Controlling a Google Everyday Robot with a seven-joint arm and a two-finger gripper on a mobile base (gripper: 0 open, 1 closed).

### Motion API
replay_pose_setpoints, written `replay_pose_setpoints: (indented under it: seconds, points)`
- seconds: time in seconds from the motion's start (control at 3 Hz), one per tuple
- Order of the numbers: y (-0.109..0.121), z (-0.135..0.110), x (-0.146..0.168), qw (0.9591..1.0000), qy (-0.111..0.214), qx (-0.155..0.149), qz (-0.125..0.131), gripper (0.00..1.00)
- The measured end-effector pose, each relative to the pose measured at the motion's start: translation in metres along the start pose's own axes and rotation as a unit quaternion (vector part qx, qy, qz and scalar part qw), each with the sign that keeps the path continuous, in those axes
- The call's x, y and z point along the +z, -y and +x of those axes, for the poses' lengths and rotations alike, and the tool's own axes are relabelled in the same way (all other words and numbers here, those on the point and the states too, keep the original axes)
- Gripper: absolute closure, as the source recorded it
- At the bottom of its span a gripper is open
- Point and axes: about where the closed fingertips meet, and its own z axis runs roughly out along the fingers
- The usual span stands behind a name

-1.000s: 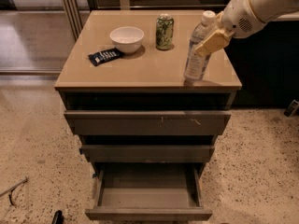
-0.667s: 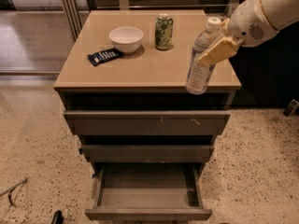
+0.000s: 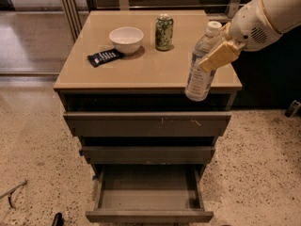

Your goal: Place blue plastic bottle into bottom drawer

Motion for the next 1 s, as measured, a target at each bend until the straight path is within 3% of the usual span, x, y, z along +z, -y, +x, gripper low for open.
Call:
replay_pose_setpoints:
  seconds: [0.33, 0.67, 1.0]
  points:
    - [-0.028, -0.007, -0.009, 0.9999, 0.013, -0.003, 0.01, 1.0]
    - [-0.06, 0.022, 0.032, 0.9994, 0.027, 0.006, 0.02, 1.0]
    - [-0.074, 0.045, 0.066, 0.9995, 0.024, 0.014, 0.016, 1.0]
